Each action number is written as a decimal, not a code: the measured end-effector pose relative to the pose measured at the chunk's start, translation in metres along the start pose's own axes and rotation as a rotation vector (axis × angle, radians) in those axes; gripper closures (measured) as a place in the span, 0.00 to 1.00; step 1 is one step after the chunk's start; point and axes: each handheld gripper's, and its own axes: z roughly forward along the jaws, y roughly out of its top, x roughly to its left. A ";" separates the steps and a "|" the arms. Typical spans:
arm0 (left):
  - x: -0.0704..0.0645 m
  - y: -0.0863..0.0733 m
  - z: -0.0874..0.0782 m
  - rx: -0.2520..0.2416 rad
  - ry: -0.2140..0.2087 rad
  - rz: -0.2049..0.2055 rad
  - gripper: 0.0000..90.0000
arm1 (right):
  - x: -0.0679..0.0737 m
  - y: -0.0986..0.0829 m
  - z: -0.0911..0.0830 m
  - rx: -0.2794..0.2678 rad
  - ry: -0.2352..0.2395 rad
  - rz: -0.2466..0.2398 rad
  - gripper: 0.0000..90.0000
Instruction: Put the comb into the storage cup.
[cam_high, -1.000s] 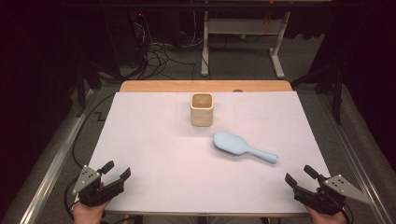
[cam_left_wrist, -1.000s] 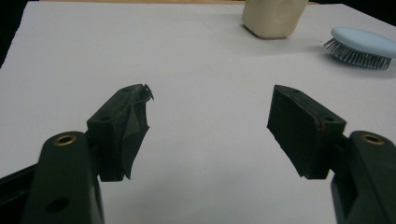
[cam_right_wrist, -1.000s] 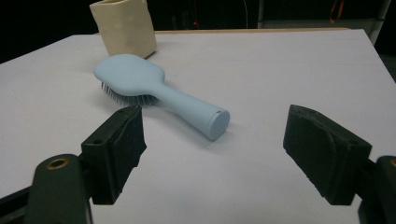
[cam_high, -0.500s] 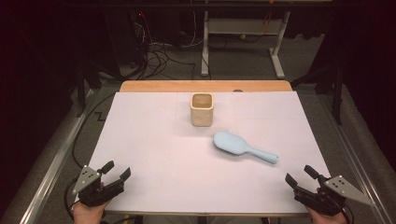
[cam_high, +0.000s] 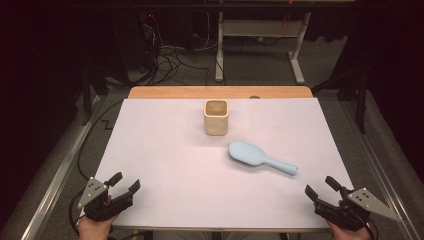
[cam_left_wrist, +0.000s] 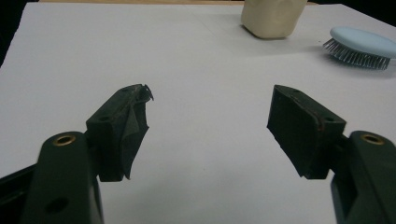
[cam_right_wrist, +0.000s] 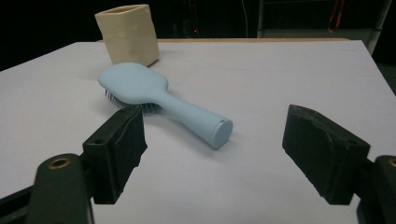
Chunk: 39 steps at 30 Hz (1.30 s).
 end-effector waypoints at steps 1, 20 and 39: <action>0.000 0.000 0.000 0.000 0.001 -0.001 0.32 | 0.000 0.000 0.000 -0.002 -0.002 -0.006 0.25; 0.000 0.000 0.001 0.004 -0.002 0.003 0.31 | 0.005 0.005 0.010 -0.006 0.023 -0.009 0.26; -0.001 0.000 0.002 0.002 -0.007 0.001 0.32 | 0.011 0.010 0.027 0.007 0.051 -0.037 0.26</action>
